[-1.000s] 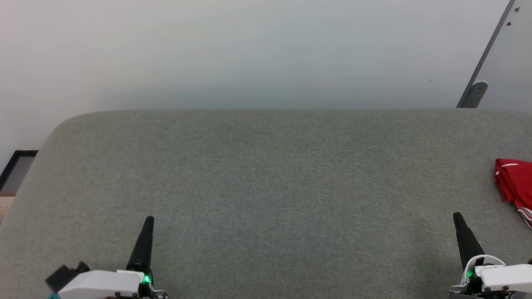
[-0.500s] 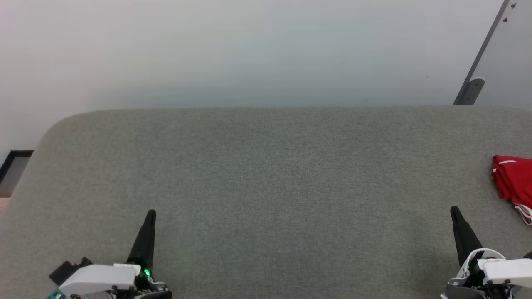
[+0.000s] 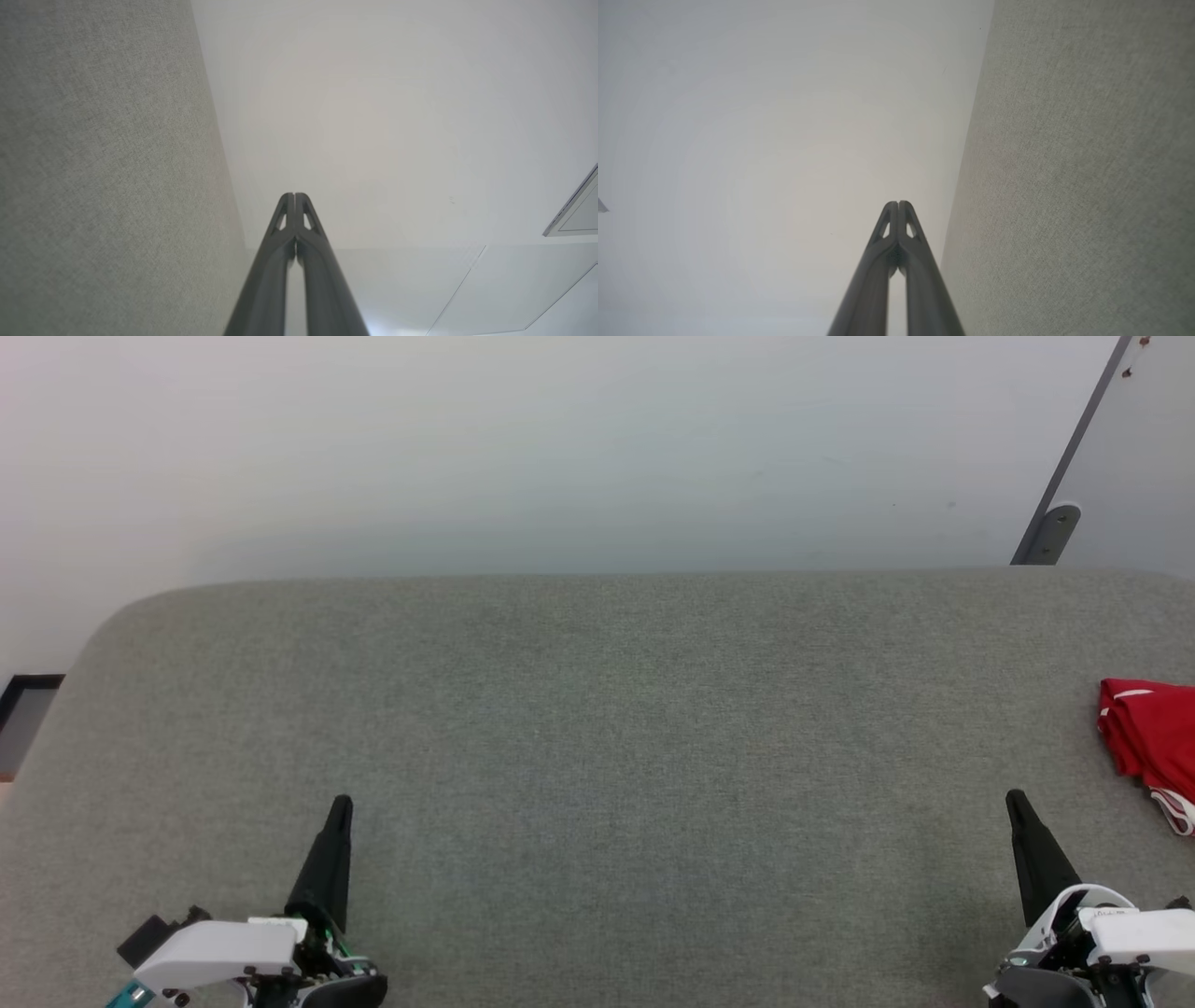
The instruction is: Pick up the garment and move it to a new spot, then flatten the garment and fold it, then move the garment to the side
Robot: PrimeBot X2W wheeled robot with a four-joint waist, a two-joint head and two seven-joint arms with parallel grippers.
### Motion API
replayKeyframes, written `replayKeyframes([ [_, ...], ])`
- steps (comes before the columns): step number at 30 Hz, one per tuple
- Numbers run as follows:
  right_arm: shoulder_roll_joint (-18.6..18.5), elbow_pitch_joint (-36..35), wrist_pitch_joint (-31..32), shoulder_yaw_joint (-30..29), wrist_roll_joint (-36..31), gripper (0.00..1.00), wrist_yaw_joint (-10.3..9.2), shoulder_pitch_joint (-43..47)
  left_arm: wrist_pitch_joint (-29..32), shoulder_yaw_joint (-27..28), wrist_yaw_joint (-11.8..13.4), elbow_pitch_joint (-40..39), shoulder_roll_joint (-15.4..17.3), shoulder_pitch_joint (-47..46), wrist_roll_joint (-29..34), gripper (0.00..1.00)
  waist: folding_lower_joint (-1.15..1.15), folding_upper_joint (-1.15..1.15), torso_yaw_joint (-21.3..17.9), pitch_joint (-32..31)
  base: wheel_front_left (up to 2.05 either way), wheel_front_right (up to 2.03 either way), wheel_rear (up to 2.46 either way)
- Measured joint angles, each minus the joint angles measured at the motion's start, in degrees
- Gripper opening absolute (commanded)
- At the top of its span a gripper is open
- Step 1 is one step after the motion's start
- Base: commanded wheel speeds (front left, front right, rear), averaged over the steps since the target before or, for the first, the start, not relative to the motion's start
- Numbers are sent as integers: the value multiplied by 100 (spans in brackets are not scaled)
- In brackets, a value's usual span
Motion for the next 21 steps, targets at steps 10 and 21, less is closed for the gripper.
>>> replayKeyframes([
  [10, 3, 7, 14, -5, 32, 0, 0, -51, 14, 20, 0, 3, -14, -8, -32, 0, 0, 0, -3, 2, 0, 0, 0],
  [21, 4, 8, 15, -9, 32, 0, 0, -51, 38, 36, 0, 4, -26, -8, -23, 0, 0, 0, -3, 2, 0, 0, 0],
])
